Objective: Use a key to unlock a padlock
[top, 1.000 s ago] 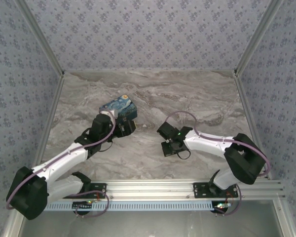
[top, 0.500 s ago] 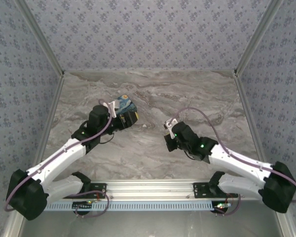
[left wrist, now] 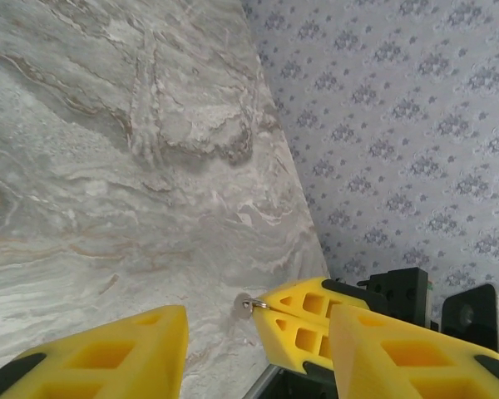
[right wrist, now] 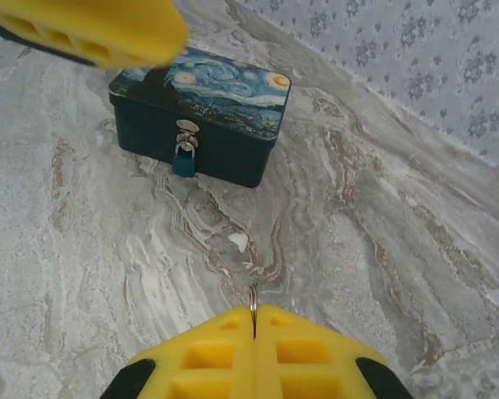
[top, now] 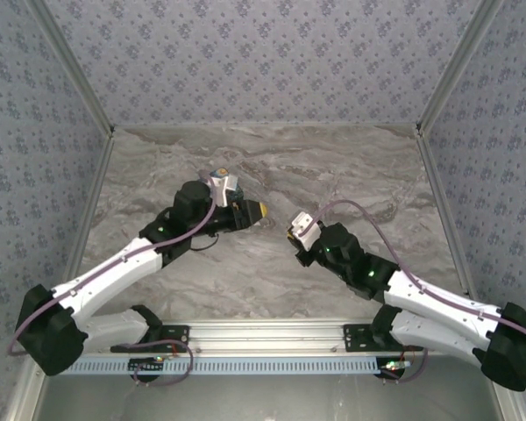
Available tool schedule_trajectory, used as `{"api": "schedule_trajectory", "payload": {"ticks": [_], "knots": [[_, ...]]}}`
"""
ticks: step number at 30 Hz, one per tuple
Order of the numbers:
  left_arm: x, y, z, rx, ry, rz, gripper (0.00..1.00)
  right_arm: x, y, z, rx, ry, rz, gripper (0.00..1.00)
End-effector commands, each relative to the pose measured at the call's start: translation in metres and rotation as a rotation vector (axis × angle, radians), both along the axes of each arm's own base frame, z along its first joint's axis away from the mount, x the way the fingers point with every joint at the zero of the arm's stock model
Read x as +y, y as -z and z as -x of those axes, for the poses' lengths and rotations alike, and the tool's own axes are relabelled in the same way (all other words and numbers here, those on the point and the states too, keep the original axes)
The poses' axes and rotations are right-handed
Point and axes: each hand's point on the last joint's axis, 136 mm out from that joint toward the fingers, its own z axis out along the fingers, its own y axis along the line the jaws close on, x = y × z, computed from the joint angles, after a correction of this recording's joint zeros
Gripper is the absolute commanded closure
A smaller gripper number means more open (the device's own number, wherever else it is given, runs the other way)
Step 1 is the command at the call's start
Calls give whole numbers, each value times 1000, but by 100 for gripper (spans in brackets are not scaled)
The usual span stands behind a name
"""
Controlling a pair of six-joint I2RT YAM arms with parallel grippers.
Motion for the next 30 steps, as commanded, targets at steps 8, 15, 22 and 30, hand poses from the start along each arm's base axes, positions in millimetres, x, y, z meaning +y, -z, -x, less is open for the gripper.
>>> {"api": "schedule_trajectory", "payload": {"ticks": [8, 15, 22, 30], "knots": [[-16, 3, -11, 119, -52, 39, 51, -1, -7, 0, -50, -4, 9, 100], [-14, 25, -18, 282, -156, 78, 50, -8, -1, -9, 40, 60, -33, 100], [-8, 47, -27, 455, -300, 208, 47, -16, -10, -22, 206, 157, -234, 100], [-1, 70, -29, 635, -421, 219, 46, -22, -15, -39, 397, 212, -474, 100]]}}
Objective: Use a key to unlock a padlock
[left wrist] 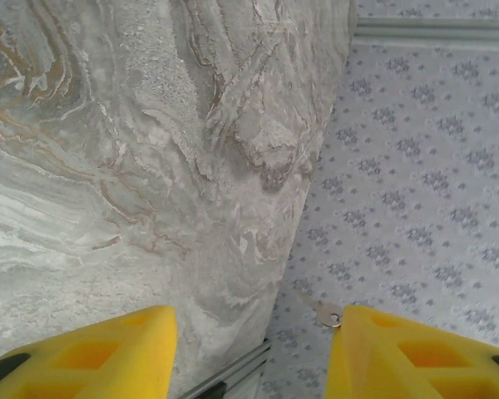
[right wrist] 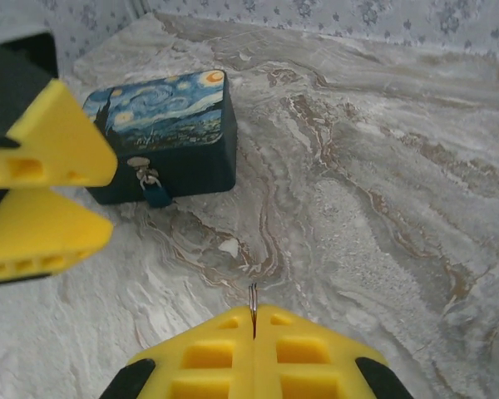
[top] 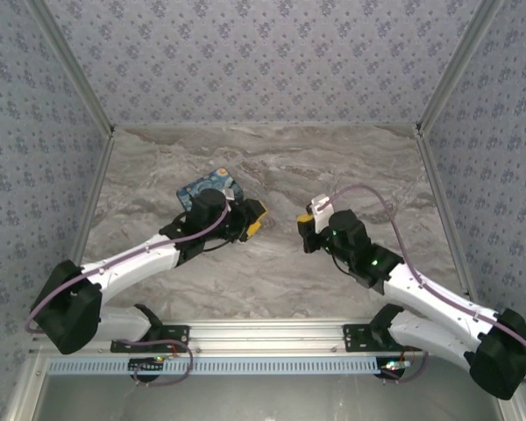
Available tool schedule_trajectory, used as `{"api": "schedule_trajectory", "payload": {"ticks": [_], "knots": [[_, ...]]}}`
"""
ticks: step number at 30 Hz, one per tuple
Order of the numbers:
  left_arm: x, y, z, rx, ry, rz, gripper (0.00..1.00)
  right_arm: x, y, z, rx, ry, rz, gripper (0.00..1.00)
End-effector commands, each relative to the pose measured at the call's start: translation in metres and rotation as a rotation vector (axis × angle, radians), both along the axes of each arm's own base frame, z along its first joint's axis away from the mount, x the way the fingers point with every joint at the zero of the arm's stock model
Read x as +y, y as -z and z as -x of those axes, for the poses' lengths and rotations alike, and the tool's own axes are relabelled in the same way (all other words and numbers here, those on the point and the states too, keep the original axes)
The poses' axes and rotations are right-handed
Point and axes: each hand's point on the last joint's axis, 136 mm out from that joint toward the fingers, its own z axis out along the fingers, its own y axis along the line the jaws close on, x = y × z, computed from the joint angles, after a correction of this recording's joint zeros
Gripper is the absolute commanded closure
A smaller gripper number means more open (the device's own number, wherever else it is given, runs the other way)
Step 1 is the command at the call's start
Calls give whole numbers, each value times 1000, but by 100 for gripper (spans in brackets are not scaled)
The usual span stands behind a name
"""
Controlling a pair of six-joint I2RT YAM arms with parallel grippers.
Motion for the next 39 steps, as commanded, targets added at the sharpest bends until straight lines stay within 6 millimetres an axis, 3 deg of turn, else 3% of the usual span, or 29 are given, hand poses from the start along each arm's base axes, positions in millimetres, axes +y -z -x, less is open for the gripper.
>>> {"api": "schedule_trajectory", "payload": {"ticks": [1, 11, 15, 19, 22, 28, 33, 39], "knots": [[1, 5, -4, 93, -81, 45, 46, 8, -16, -2, 73, -7, -165, 100], [-4, 6, -8, 60, -58, 34, 47, 3, 0, -11, 246, 94, -240, 100], [-7, -9, -15, -103, 4, -26, 46, -6, 10, -16, 374, 202, -314, 100], [-12, -39, -22, -371, 82, -73, 44, -6, 6, -18, 423, 224, -385, 100], [-19, -66, -19, -644, 193, -128, 37, -7, -5, -21, 432, 231, -398, 100], [-30, -103, 16, -1254, 428, -280, 28, -1, -37, -30, 433, 172, -417, 100], [-25, -101, 36, -1571, 564, -432, 25, 13, -65, -29, 448, 88, -441, 100], [-23, -90, 38, -1703, 607, -530, 27, 30, -90, -17, 472, -10, -473, 100]]}}
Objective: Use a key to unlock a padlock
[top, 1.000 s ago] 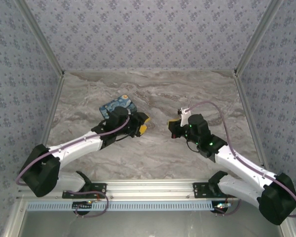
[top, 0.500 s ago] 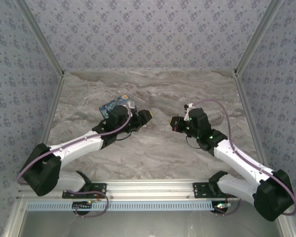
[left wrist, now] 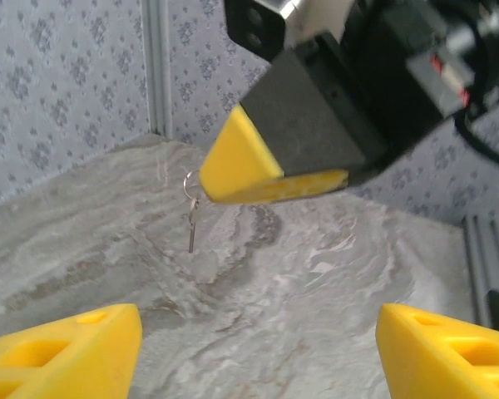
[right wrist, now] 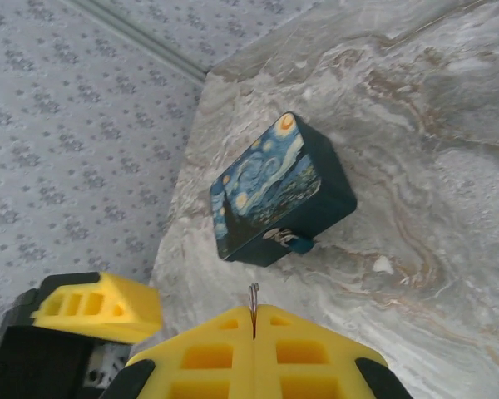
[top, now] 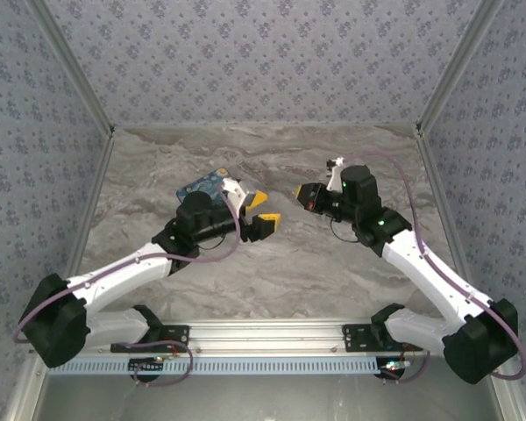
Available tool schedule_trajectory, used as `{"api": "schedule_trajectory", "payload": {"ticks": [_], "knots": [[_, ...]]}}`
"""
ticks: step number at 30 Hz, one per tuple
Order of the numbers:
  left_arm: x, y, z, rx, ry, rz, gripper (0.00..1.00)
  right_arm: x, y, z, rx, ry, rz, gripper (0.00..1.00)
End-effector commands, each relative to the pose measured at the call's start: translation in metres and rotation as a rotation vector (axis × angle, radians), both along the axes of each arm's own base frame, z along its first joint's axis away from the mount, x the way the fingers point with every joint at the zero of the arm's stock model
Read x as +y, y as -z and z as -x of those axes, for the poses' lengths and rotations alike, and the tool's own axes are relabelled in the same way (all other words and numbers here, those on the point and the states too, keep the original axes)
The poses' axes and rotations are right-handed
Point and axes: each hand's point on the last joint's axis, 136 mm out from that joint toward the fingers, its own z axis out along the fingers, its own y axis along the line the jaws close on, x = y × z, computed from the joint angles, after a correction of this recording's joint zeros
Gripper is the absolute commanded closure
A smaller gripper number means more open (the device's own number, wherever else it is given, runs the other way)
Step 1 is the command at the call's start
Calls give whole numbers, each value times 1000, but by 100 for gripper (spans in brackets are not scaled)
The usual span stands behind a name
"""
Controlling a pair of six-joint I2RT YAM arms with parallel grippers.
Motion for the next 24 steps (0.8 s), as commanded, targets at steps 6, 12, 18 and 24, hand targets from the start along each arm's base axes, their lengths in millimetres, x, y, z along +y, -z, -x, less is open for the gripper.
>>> {"api": "schedule_trajectory", "payload": {"ticks": [6, 12, 18, 24], "knots": [[-7, 0, 0, -246, 44, -40, 31, 27, -25, 30, 26, -149, -55, 100], [-10, -5, -2, -300, 46, -11, 35, 37, -27, 42, 35, -186, -58, 100], [-14, -7, -1, -304, 66, -3, 47, 42, -23, 46, 43, -192, -58, 100], [-13, -5, -2, -296, 58, -13, 66, 41, -23, 46, 46, -181, -67, 100]]}}
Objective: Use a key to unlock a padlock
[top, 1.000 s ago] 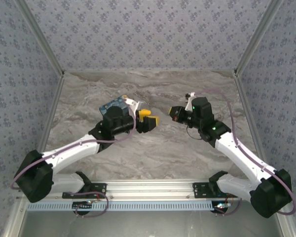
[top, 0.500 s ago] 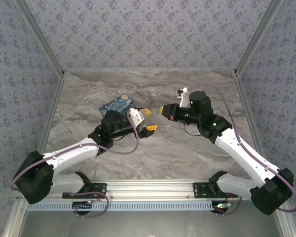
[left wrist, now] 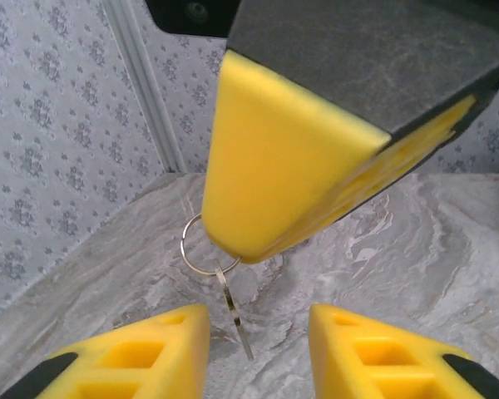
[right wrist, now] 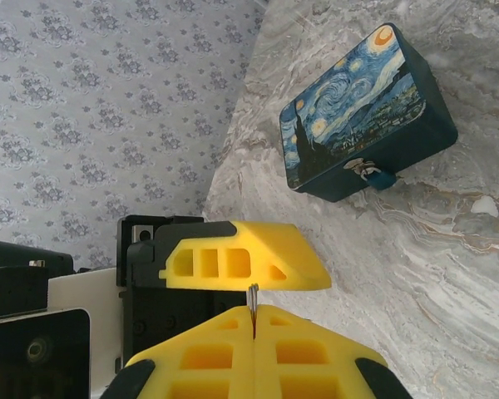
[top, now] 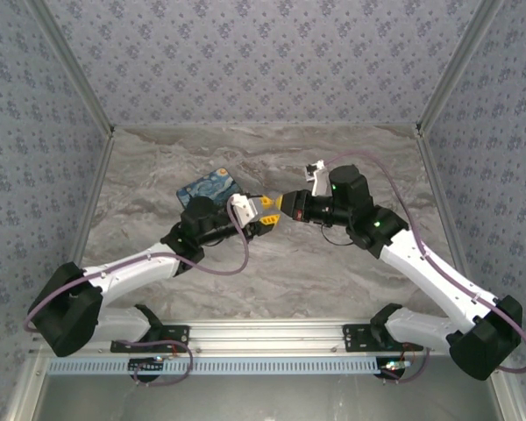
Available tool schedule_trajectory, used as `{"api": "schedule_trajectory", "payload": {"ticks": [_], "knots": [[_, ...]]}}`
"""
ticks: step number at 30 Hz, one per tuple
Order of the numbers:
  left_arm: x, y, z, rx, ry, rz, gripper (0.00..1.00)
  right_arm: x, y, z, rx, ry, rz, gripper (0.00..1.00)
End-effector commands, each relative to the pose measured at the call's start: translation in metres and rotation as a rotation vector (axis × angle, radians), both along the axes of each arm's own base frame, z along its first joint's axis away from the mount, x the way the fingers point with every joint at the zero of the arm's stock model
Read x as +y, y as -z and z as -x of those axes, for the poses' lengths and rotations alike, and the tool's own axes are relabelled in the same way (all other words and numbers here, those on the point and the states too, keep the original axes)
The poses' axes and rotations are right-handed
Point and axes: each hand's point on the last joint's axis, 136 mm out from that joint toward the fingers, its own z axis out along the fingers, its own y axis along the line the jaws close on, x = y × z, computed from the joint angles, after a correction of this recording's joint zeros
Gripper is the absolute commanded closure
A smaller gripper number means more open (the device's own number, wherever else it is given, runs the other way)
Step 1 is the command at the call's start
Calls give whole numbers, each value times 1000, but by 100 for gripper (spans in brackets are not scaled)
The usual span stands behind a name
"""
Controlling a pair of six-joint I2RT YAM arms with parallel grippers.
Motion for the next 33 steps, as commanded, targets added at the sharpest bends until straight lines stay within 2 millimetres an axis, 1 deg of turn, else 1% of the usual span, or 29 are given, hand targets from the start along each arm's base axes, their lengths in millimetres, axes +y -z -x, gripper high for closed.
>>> {"api": "schedule_trajectory", "payload": {"ticks": [1, 2, 5, 8, 17, 20, 22, 25, 27, 30, 31, 33], "knots": [[-3, -15, 1, -46, 14, 33, 67, 0, -9, 4, 4, 5, -21, 100], [-3, -14, 0, -44, 11, 32, 68, 0, -8, 4, 8, 6, -21, 100], [-2, -14, 0, -42, 7, 29, 75, -1, -6, 5, 13, 10, -21, 100], [-2, -14, -2, -42, -2, 28, 79, -1, -4, 5, 21, 12, -27, 100], [-1, -10, -3, -41, -10, 6, 100, -3, -1, 7, 29, 26, -31, 100], [1, -5, -1, -44, -5, -30, 100, -8, 1, 8, 15, 23, -9, 100], [3, 0, 4, -47, 8, -74, 100, -16, 1, 9, -9, 22, 19, 91], [7, 7, 15, -59, 47, -145, 100, -30, -1, 14, -113, -5, 93, 72], [12, 10, 23, -70, 77, -195, 100, -40, -5, 17, -230, -41, 160, 63], [17, 14, 33, -89, 109, -254, 100, -50, -11, 26, -426, -114, 261, 50], [19, 13, 35, -100, 117, -266, 100, -50, -13, 31, -484, -149, 282, 46], [21, 12, 39, -111, 133, -289, 100, -46, -16, 46, -657, -271, 312, 42]]}}
